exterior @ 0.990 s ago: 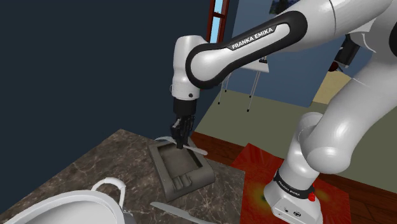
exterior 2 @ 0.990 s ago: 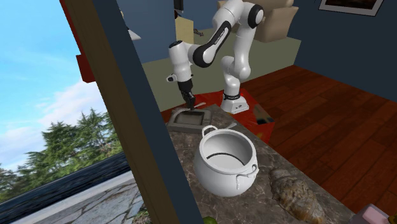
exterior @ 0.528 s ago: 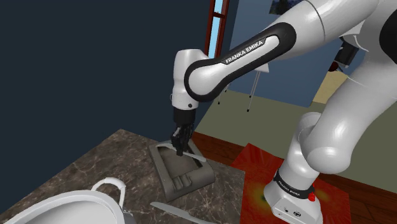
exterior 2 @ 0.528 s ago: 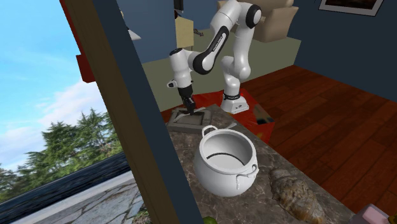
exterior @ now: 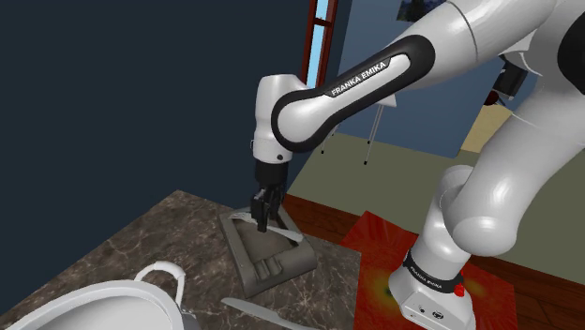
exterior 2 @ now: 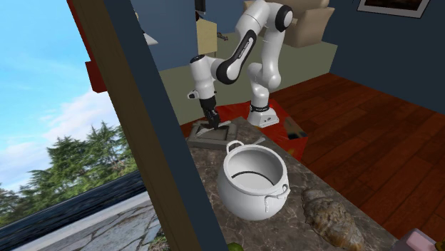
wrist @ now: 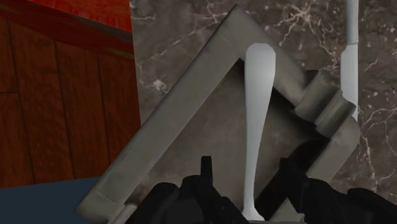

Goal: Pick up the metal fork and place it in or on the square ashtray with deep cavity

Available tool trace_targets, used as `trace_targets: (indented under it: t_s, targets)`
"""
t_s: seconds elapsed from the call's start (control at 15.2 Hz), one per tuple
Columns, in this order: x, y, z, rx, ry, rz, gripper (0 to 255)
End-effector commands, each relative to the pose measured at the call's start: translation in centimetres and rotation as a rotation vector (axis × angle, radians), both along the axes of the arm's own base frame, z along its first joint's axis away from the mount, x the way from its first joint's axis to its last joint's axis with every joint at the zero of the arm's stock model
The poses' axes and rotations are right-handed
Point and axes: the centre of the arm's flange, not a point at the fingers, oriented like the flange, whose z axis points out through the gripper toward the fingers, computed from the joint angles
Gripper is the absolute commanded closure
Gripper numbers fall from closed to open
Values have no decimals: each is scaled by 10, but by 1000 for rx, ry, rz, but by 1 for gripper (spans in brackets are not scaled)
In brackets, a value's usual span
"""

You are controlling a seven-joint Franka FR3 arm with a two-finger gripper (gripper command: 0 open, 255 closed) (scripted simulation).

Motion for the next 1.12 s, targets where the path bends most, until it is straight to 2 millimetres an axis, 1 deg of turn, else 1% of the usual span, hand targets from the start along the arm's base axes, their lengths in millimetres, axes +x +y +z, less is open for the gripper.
trace_targets:
  t_s: [0.0,0.26,0.46,0.53,1.06]
  targets:
    - [0,-1,-1,-1,2,0,0]
    - [0,0,-2,-1,2,0,0]
    - [5,-7,37,-1,2,0,0]
    - [7,-9,47,-1,2,0,0]
    - [7,-9,47,-1,2,0,0]
